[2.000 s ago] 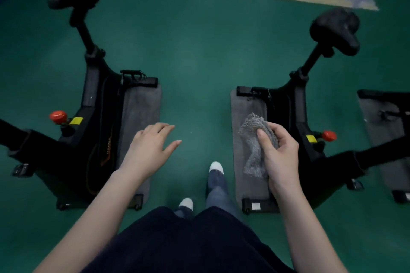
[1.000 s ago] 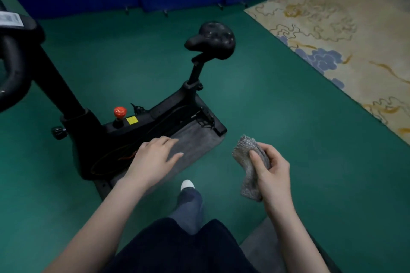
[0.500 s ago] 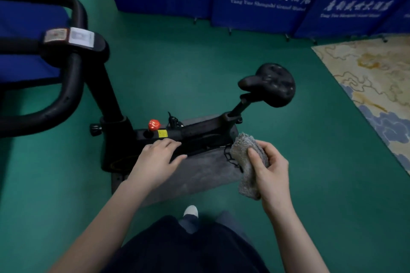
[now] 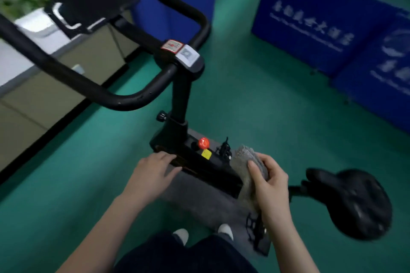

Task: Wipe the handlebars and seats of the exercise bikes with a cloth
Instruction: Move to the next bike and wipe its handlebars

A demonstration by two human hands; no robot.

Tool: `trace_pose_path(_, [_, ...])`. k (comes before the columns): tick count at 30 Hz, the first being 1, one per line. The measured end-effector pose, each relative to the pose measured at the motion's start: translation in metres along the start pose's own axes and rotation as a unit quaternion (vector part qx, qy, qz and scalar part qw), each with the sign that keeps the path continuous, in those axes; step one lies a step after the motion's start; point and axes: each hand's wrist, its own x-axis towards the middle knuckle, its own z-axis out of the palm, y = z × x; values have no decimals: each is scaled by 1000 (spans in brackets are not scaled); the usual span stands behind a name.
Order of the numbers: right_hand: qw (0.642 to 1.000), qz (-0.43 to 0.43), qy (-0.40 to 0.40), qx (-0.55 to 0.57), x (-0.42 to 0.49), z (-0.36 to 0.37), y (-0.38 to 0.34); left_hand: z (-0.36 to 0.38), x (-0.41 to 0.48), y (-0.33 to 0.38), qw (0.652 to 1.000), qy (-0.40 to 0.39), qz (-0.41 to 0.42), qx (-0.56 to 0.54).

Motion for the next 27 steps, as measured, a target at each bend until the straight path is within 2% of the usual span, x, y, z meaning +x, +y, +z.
trace_pose_path(7, [991,-29,-133,3,56,-16,-5,10,-31,40,989,49,-132,-33])
trace_pose_path(16, [945,-108,-309,14,70,51,-44,16,-82,18,945,112,-291,-99])
trace_pose_path(20, [930,-131,-341,38,71,90,-77,11,-85,-12,929,135,-321,-129])
trace_pose_path(27, [908,-198,-362,63,80,146,-142,-30,-66,-74,905,234,-323,-148])
